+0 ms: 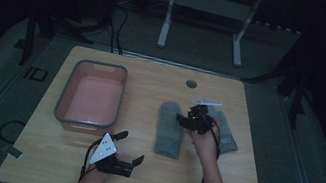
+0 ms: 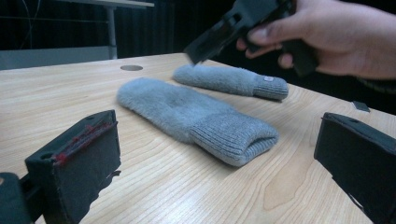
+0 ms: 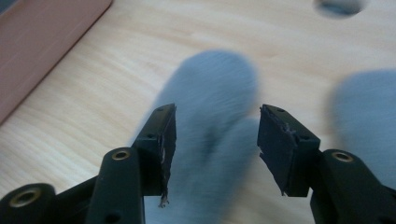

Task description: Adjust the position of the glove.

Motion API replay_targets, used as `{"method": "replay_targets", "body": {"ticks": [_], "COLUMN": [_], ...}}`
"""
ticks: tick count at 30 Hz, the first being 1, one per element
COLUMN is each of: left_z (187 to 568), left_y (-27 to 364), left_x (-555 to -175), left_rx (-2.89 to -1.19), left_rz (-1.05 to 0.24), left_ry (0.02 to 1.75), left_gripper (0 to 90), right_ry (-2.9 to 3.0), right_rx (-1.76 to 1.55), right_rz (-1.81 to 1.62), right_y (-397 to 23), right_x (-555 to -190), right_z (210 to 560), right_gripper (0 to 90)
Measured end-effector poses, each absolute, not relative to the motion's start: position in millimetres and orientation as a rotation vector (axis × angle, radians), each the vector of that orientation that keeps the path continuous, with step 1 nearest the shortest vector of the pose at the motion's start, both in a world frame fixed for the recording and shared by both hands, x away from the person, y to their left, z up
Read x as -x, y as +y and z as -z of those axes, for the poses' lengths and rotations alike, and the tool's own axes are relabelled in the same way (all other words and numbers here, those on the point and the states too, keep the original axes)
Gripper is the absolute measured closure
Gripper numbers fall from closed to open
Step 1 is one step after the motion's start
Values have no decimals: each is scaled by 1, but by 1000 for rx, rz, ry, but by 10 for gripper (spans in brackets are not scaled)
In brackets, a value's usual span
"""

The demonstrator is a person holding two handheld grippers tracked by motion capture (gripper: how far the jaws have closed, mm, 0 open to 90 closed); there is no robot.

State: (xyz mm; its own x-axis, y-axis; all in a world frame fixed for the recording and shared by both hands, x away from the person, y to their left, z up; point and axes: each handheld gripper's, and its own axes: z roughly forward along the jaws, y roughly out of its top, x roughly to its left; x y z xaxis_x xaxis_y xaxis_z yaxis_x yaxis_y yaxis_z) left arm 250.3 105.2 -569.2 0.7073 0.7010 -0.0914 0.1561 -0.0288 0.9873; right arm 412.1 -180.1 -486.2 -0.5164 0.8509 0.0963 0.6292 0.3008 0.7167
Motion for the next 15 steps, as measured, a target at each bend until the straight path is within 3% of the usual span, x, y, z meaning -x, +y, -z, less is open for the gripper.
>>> {"method": "replay_targets", "body": {"ticks": [7,15], "left_z": [569,569], "left_y": [106,106], "left_x": [-251,-251], "left_rx": [-1567,-1566], "left_rz": [-501,-501], "left_ry": [724,725], "left_gripper": [6,6], "right_ry": [2252,2257], "right_rx": [-1268,-1321], "right_rz": [-972,-913], "right_y": [-233,-281], "right_x": [-424,-435], "right_z": [473,487], "right_gripper": [470,470]}}
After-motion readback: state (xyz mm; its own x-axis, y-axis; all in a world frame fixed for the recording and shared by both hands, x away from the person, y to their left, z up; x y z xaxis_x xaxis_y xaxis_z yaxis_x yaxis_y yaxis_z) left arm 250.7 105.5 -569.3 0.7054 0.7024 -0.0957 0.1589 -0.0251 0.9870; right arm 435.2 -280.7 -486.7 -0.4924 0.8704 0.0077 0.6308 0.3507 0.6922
